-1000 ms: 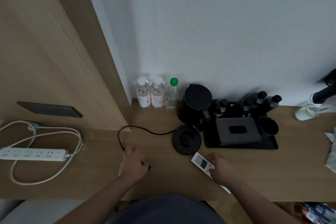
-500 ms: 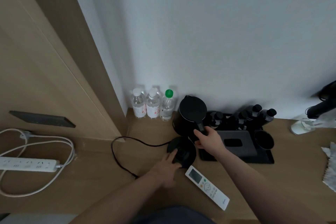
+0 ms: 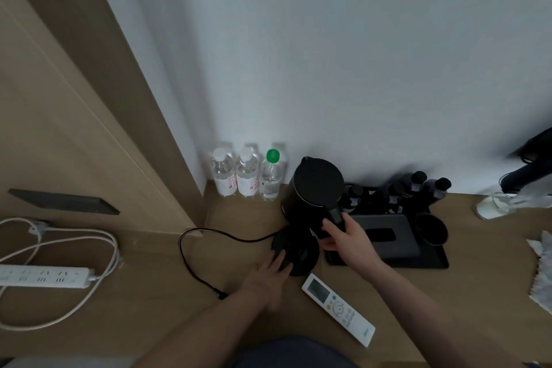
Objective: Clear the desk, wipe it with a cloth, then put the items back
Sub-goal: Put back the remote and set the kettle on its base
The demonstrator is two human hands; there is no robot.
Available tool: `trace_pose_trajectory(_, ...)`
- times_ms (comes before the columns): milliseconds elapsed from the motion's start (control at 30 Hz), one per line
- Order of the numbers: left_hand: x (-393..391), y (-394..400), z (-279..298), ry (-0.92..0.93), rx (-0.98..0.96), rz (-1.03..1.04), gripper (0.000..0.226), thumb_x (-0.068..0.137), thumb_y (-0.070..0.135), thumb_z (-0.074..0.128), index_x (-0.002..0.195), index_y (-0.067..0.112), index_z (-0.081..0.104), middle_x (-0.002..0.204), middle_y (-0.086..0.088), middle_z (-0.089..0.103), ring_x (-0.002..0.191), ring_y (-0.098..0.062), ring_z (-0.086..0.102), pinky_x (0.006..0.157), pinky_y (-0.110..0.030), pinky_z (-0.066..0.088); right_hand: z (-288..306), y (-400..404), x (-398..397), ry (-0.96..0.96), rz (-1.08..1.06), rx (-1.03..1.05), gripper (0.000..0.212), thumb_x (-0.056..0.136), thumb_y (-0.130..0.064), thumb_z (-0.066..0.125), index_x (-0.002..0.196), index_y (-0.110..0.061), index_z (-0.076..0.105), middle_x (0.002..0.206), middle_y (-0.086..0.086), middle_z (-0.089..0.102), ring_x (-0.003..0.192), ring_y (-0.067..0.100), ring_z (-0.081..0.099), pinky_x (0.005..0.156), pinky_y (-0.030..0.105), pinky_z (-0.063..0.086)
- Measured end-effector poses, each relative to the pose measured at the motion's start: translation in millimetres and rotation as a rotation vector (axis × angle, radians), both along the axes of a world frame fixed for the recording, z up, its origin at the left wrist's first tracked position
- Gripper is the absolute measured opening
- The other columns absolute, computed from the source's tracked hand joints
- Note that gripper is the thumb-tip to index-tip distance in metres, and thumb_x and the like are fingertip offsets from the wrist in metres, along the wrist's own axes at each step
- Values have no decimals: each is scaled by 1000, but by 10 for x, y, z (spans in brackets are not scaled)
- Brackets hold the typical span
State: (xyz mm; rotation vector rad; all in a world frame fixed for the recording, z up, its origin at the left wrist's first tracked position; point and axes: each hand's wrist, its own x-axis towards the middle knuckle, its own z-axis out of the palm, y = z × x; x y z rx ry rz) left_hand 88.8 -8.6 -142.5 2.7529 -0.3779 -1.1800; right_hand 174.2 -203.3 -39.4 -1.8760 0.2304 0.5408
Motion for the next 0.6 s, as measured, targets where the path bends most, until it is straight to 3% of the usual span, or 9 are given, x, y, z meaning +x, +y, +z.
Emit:
trace_pose_trajectory(167,-13,174,29,-49,-138,95,96,90,16,61,165,24,2,171,-1,-15,158,-27,6,123,-43,30,149,-101,-376,25,-87,71,14,103,-28,61,115,-22,66,103,0,74,89,19,76,81,36,63)
trace_pose_trajectory(267,-182,420,8,-139,-163,164,92,87,14,60,164,20,9,172,-5,-2,157,-27,11,124,-36,25,128,-166,-601,35,-90,53,12,103,-26,61,112,-22,67,102,0,75,88,16,76,75,29,60)
trace_pose_trajectory(367,-418,730,-46,-179,-83,249,88,87,17,61,163,16,16,172,-7,-1,159,-27,4,126,-33,15,57,-177,-799,66,-94,29,12,102,-28,61,112,-23,66,104,1,74,87,19,76,77,31,61)
trace_pose_trajectory(467,-583,963,-74,-147,-38,258,81,89,21,59,161,17,22,172,-9,-1,158,-27,10,125,-33,19,-12,-119,-950,79,-110,31,14,102,-29,62,114,-23,66,104,3,75,87,21,76,84,40,63)
trace_pose_trajectory(600,-605,893,-66,-99,-53,216,82,88,23,62,161,22,25,172,-8,-1,158,-26,12,124,-33,23,-21,24,-1058,57,-98,28,13,101,-28,63,107,-17,67,100,12,74,89,28,73,81,40,64)
